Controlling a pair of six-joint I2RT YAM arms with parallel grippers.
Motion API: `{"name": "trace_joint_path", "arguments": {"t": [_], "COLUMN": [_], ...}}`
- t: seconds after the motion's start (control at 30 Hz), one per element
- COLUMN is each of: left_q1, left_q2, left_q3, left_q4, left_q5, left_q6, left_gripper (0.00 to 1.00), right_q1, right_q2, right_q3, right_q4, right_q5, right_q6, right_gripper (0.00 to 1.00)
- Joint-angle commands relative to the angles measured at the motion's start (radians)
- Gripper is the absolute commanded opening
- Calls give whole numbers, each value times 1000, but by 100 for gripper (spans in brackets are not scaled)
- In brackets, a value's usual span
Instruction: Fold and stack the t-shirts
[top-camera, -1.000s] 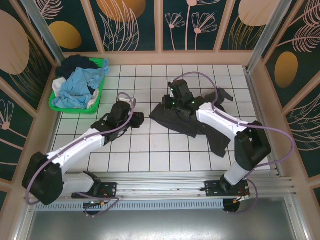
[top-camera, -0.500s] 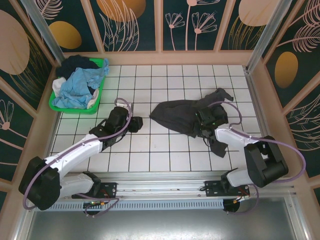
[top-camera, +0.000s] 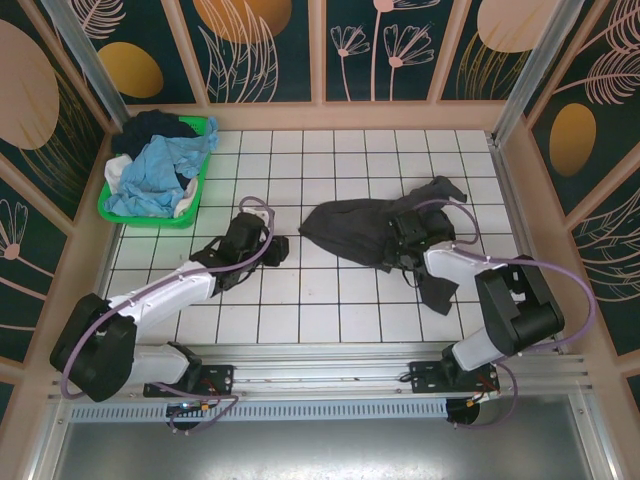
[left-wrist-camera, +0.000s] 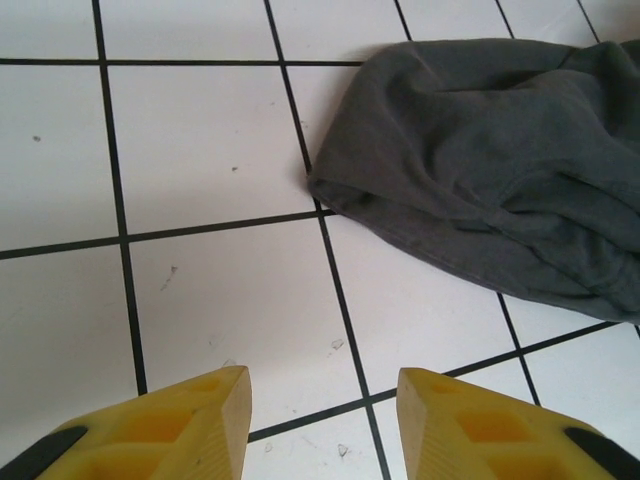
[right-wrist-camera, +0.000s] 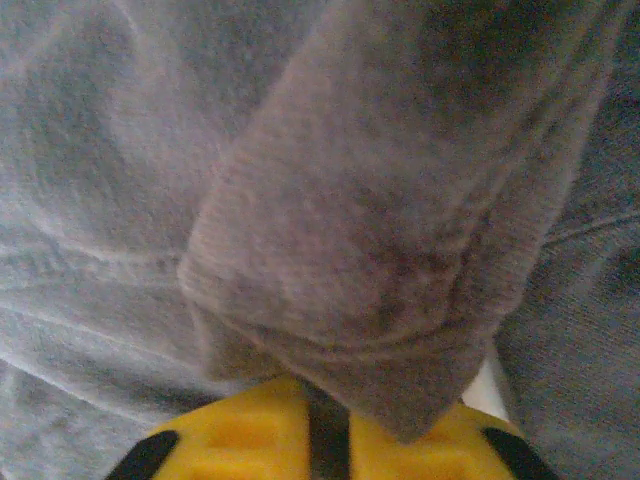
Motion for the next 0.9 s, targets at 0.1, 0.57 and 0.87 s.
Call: {"name": "trace_joint_path", "arguments": {"t": [0.1,0.57,0.87], "left_q1": [2,3,-39], "left_q2": [-86,-441,-145], "left_q3": [29,-110,-41], "left_q4": [34,-72,102], "left_q5": [43,-165,47], "left_q6": [-1,-66,-95], "left_gripper": [42,55,59], "right_q1": [149,231,161], "right_q2": [-34,450,479], "right_q3": [226,944,1104], "right_q4": [-26,-143,-361], "right_q5": [21,-128,47], "right_q6": [-9,-182,-222], "right_gripper": [0,10,59]}}
